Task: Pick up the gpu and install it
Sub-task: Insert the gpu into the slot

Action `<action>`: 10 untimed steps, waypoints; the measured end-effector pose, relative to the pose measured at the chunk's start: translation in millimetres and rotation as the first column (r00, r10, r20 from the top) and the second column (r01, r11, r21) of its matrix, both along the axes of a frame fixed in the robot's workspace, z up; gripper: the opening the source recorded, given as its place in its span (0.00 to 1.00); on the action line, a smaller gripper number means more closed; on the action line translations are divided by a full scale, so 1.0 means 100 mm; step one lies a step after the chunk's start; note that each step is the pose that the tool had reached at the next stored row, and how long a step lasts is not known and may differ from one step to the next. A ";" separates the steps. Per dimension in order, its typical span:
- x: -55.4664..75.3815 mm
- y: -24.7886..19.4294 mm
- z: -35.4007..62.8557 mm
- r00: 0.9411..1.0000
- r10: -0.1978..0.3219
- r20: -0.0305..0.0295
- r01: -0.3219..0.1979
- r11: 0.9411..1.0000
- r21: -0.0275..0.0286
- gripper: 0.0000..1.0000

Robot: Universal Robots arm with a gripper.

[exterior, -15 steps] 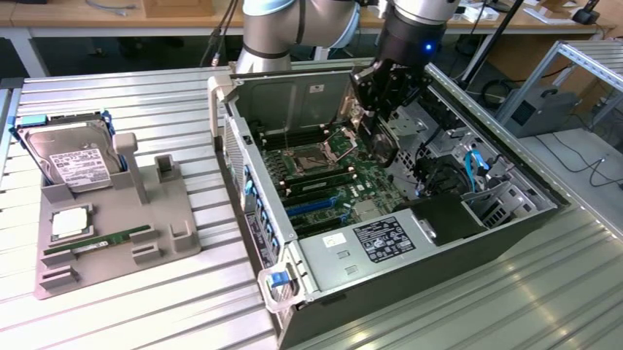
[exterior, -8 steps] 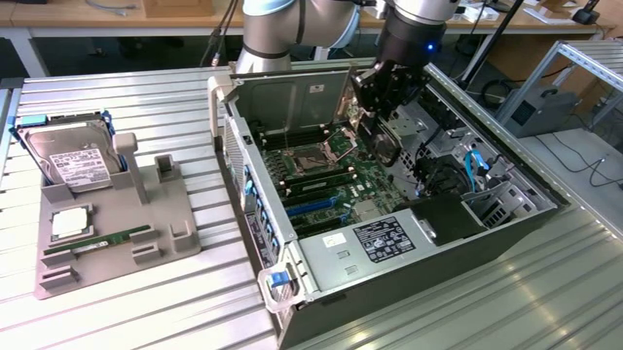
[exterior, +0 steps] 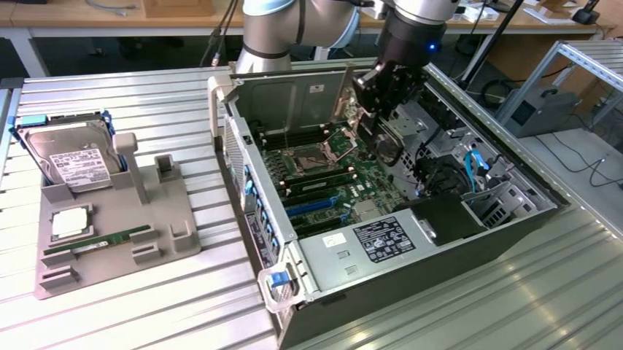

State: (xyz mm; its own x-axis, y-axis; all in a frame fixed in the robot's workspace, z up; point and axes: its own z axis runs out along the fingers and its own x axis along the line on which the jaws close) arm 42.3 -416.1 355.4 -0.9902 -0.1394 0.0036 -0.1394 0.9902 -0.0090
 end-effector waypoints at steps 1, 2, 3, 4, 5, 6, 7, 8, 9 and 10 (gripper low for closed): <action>0.00 0.000 0.000 1.000 0.010 0.000 -0.010 1.000 0.000 0.27; 0.00 0.000 0.000 1.000 0.022 0.000 -0.022 1.000 0.000 0.27; 0.00 0.000 0.000 1.000 0.031 0.000 -0.031 1.000 0.000 0.27; 0.00 0.000 0.000 0.999 0.041 0.000 -0.041 0.999 0.000 0.27; 0.00 0.000 0.000 0.999 0.046 0.000 -0.046 0.999 0.000 0.27; 0.00 0.000 0.000 0.999 0.052 0.000 -0.052 0.999 0.000 0.27; 0.00 0.000 0.000 0.998 0.057 0.000 -0.057 0.998 0.000 0.27; 0.00 0.000 0.000 0.998 0.063 0.000 -0.063 0.998 0.000 0.27; 0.00 0.000 0.000 0.998 0.070 0.000 -0.070 0.998 0.000 0.27; 0.00 0.000 0.000 0.997 0.075 0.000 -0.075 0.997 0.000 0.27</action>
State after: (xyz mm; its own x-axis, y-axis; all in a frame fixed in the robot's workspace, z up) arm 42.3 -416.1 355.4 -0.9770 -0.2132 0.0036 -0.2133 0.9770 -0.0090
